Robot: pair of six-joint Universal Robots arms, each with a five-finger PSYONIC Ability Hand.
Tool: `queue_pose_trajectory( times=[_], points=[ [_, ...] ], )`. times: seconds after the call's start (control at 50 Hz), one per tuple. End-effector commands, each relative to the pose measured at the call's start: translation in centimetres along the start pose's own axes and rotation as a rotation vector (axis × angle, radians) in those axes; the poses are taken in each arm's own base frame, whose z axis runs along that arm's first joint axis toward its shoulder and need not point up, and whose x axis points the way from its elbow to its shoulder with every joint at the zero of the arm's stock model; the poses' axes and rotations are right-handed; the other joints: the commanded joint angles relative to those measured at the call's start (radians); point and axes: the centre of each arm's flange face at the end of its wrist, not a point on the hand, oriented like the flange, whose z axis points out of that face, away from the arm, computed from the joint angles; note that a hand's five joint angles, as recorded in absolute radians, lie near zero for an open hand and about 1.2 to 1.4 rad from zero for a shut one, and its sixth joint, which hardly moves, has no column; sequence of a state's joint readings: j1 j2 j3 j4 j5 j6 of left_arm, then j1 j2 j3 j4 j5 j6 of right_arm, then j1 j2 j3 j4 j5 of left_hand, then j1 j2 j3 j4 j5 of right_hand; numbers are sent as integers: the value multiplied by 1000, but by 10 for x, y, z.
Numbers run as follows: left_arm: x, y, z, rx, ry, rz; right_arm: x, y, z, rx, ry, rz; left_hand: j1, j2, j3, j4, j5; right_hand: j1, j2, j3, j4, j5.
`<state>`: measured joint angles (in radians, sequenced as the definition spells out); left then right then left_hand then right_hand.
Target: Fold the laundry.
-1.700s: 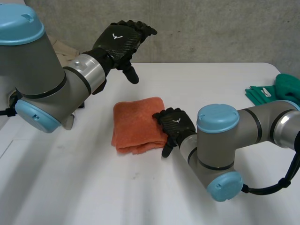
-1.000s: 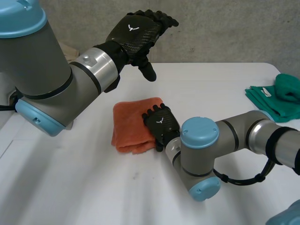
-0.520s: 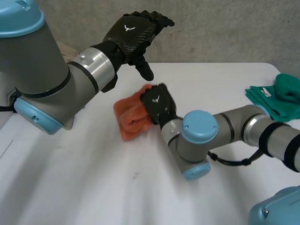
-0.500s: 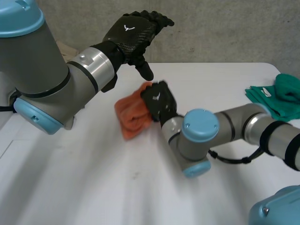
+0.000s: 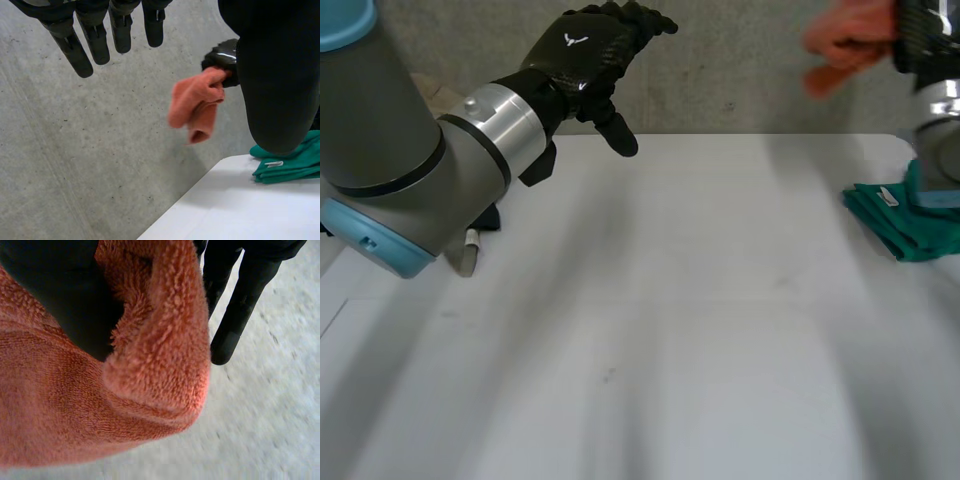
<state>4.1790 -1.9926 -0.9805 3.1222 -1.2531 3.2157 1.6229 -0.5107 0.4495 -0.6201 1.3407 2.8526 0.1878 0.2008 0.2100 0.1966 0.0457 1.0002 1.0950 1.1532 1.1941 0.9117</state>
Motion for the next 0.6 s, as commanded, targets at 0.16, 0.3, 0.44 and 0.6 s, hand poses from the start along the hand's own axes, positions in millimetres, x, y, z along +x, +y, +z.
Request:
queue_pose_trajectory(
  times=[0.16,0.3,0.44,0.6],
  points=[
    [1,14,3,-31,3,-5,106,149,-85,-193,-38,-8,-13,-26,-36,-22,-46,396,301,243,202,310],
    [4,21,5,-48,9,-10,131,197,-144,-309,-103,8,-13,-26,-36,-22,-46,396,301,243,202,310],
    [6,23,5,-50,13,-10,146,200,-159,-346,-92,-5,-13,-26,-36,-22,-46,396,301,243,202,310],
    [6,23,5,-52,10,-10,137,165,-119,-258,-70,14,-13,-26,-36,-22,-46,396,301,243,202,310]
  ],
)
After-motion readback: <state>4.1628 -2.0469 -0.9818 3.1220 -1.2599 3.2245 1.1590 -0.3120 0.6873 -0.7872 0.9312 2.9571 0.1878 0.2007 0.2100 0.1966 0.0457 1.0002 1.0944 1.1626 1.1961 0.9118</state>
